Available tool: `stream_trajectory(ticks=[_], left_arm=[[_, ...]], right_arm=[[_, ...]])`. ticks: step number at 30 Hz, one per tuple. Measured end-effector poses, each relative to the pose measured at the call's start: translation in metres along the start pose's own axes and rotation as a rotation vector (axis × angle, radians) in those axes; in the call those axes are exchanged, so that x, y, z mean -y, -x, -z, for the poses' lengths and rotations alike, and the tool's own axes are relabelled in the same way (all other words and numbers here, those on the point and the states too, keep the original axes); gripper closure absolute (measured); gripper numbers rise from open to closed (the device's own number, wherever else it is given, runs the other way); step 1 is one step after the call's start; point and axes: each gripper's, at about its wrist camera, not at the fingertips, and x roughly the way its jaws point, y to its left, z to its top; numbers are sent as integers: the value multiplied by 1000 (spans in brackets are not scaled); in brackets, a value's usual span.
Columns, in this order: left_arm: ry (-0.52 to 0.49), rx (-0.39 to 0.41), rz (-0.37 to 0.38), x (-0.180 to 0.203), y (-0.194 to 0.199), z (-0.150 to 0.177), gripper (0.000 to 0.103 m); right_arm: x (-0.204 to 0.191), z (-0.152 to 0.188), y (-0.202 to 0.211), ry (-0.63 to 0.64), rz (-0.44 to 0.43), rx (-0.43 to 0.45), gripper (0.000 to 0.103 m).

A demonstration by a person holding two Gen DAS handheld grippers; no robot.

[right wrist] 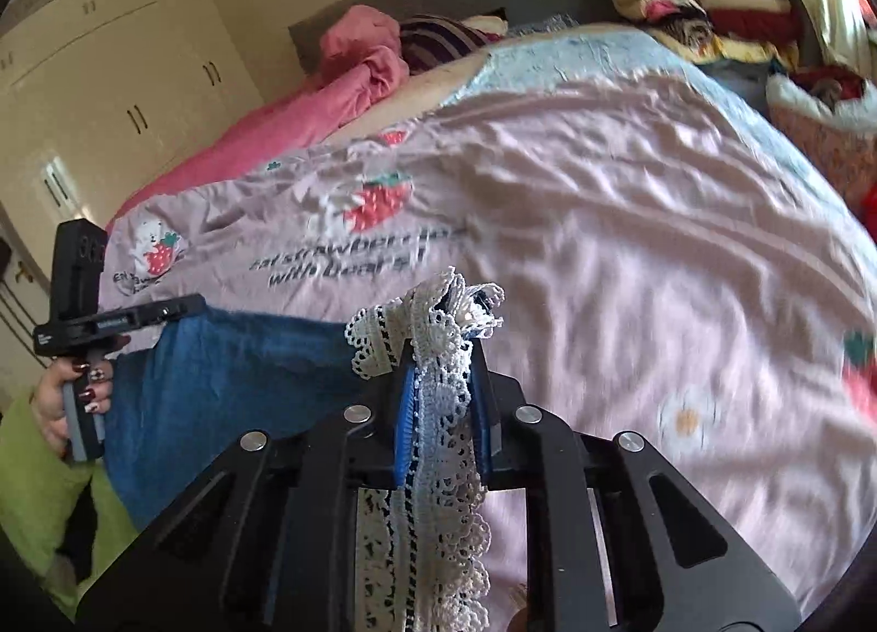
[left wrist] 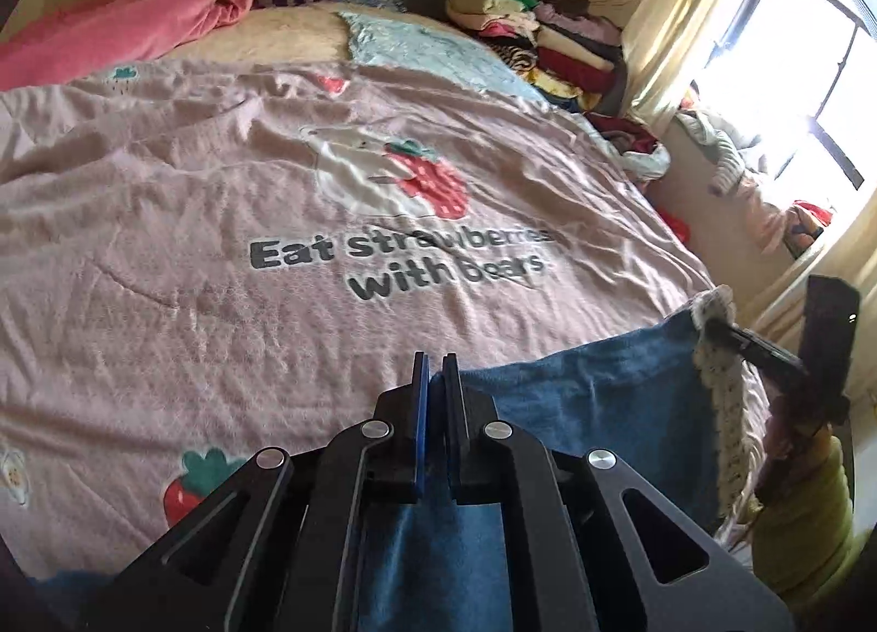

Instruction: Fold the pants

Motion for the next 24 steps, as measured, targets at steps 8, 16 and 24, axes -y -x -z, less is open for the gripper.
stream_trajectory(ticks=[8,16,24], left_arm=[[-30,-45,-131,-16,-38,9,98],[-27,20,-150,-22,-17,16,68],[-35,126,-105,-1,61,43,40]], right_arm=[[10,12,-57,42,103,-140,89],[12,11,-34,-16,123,-81,64],[6,41,38,-87,90,0,58]])
